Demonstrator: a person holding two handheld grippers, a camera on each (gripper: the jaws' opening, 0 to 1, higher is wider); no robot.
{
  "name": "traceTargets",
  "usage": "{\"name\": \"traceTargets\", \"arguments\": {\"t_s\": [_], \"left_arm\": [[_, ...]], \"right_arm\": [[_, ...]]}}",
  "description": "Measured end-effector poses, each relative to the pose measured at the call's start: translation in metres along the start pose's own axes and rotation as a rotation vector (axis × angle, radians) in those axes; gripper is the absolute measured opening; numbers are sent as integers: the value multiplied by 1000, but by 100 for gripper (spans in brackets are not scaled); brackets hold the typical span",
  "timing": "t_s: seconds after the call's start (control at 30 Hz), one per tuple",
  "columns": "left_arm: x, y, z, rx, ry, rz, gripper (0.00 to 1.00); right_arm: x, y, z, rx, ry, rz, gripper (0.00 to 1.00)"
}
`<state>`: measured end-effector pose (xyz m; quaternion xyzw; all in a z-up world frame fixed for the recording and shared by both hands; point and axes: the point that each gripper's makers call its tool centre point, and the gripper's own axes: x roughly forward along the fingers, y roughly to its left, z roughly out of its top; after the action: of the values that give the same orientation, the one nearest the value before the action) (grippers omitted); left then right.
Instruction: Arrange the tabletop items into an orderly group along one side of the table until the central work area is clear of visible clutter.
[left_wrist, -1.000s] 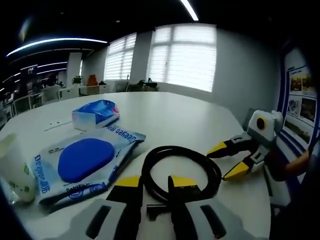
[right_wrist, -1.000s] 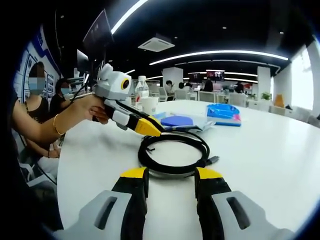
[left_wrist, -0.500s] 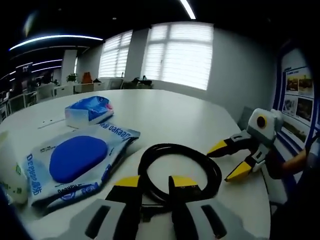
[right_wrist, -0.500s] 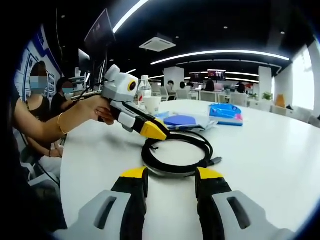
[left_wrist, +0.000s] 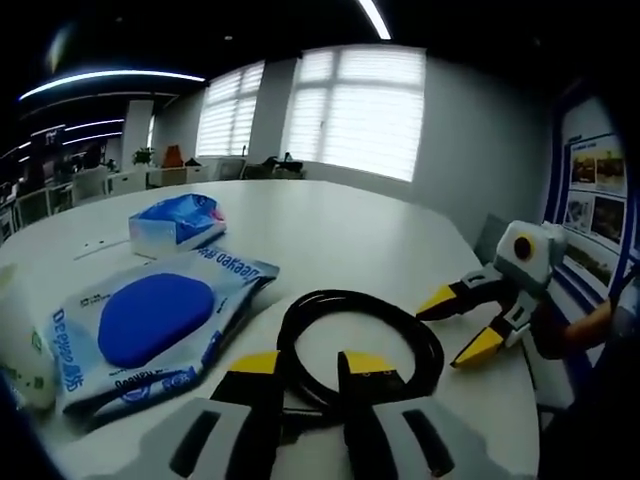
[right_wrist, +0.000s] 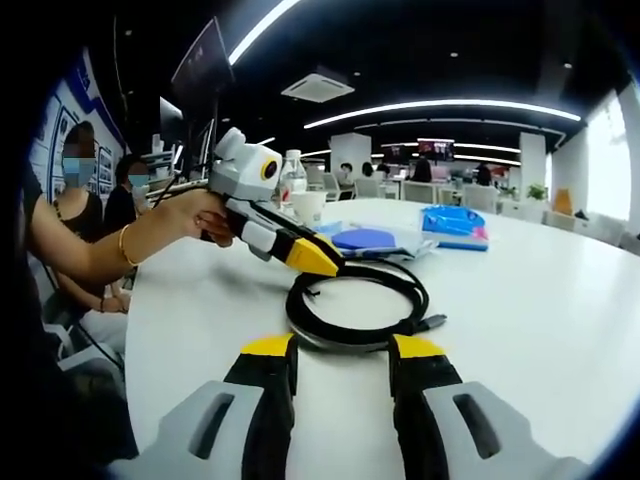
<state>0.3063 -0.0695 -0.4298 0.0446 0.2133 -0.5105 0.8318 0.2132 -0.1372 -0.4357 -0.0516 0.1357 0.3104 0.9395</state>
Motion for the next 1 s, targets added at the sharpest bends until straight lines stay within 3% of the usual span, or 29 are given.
{"name": "traceTargets", "arguments": {"t_s": [0.33, 0.47, 0.63, 0.8, 1.0], "left_arm": [[-9, -3, 17, 16, -64, 1, 25], [-14, 8, 31, 34, -119, 68, 25], [-19, 11, 37, 28, -137, 98, 25], [-25, 21, 46, 130, -164, 189, 25], [-28, 23, 50, 133, -173, 195, 25]], "right_arm": [[-6, -8, 8, -4, -11, -23, 35], [-9, -11, 14, -11, -23, -35, 35], [-12, -16, 21, -25, -31, -45, 35], [-15, -23, 27, -38, -40, -48, 35], [-18, -37, 37, -41, -52, -68, 35]]}}
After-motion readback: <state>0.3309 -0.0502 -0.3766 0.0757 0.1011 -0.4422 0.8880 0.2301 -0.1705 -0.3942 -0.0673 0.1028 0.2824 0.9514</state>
